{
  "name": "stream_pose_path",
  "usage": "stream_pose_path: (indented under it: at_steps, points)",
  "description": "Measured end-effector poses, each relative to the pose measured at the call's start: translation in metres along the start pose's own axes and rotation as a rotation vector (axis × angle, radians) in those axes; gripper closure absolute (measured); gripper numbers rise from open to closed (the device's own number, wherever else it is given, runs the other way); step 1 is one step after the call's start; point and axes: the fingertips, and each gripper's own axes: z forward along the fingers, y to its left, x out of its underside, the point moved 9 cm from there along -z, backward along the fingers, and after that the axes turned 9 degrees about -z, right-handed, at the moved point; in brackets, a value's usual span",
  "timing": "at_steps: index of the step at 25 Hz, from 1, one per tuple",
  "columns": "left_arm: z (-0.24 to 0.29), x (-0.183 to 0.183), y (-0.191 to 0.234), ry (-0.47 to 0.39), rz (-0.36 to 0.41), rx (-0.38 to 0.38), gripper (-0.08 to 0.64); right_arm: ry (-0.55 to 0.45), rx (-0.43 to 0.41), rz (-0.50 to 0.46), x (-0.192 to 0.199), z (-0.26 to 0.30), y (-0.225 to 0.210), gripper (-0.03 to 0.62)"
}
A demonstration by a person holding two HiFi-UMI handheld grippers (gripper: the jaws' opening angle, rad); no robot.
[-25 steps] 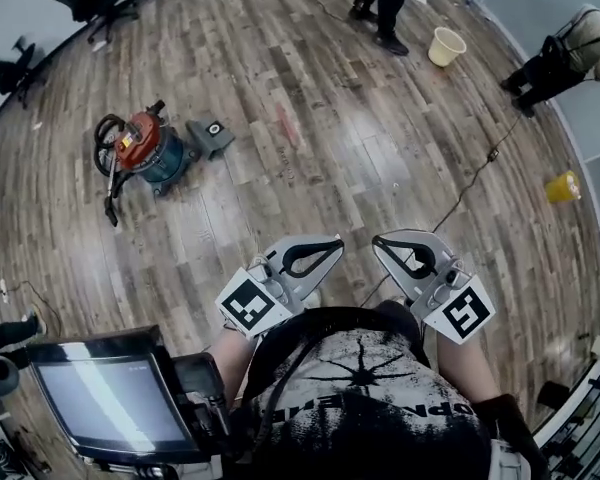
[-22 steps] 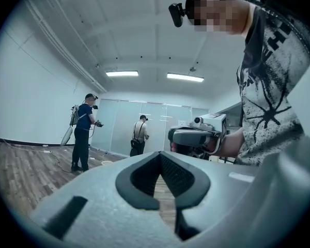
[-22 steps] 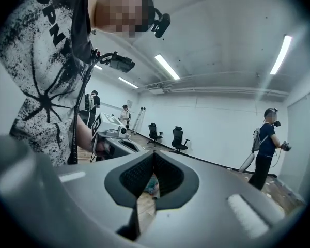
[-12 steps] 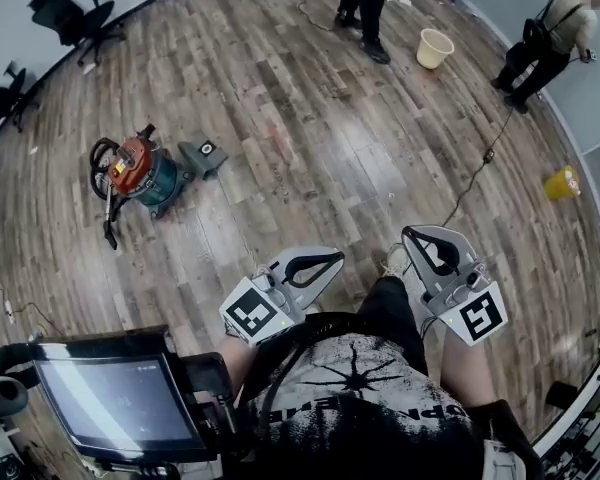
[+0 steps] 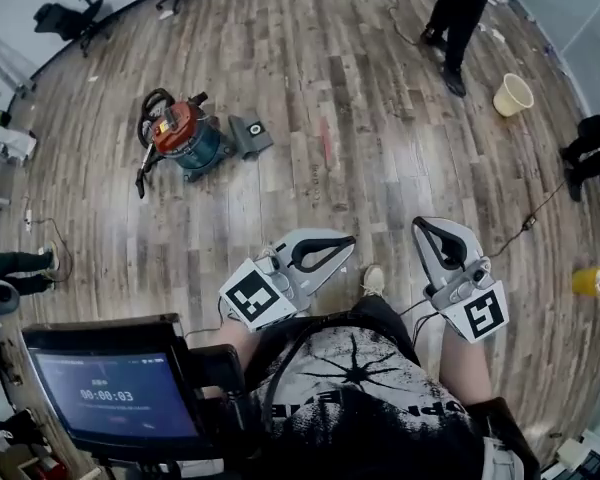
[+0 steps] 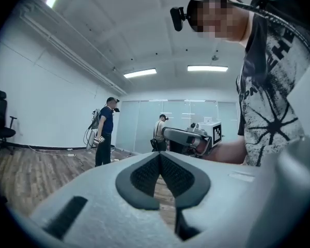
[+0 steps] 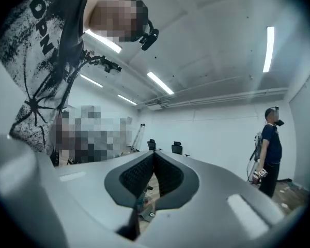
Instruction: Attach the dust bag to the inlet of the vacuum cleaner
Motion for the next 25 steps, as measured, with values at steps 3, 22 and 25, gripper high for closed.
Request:
stream_pose_path:
  at_steps: [3, 22, 25]
  points:
    - [0.047, 0.004, 0.01, -0.022, -0.005, -0.066, 0.557, -0.031, -0.069, -0.015, 0.027, -0.006, -0.051, 0.588]
    - [0.128, -0.03, 0.052, -0.044, -0.001, -0.327, 0.557, -0.141, -0.307, 0.085, 0.065, 0.022, -0.156, 0.588]
    - [0.121, -0.028, 0.06, -0.059, -0.026, -0.34, 0.557, -0.137, -0.357, 0.086, 0.063, 0.036, -0.148, 0.588]
